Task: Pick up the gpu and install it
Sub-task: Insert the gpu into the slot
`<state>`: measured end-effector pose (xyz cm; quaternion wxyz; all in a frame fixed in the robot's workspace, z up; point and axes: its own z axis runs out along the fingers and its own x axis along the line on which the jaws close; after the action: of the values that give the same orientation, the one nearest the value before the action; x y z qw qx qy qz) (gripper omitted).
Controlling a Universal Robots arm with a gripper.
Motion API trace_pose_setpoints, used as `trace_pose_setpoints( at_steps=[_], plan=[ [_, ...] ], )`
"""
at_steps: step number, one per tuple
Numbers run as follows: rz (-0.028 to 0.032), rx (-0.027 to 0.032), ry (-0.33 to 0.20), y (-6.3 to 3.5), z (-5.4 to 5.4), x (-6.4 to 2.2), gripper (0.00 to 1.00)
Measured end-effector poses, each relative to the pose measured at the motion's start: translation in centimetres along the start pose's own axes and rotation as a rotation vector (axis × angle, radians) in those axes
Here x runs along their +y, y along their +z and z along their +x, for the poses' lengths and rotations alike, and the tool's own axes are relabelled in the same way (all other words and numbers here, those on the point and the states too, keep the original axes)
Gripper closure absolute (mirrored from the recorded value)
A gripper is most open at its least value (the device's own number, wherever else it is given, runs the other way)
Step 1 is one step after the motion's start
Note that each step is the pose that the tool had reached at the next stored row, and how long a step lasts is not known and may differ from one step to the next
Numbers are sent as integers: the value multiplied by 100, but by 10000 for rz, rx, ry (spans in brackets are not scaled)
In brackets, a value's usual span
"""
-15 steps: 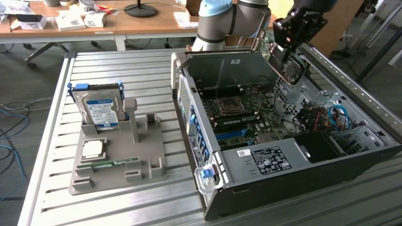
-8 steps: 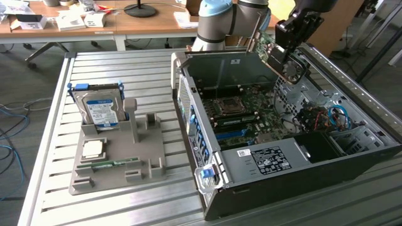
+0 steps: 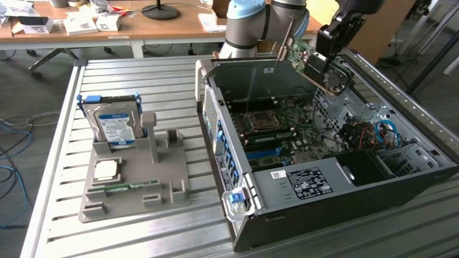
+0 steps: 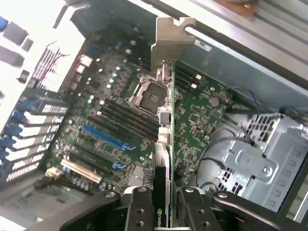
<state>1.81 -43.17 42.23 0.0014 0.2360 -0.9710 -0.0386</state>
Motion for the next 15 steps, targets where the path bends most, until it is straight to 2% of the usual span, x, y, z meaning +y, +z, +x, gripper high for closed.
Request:
trace_pose_setpoints(
  at_steps=[15],
  plan=[
    [-42, 208, -2734, 5, 0, 0, 74]
  ],
)
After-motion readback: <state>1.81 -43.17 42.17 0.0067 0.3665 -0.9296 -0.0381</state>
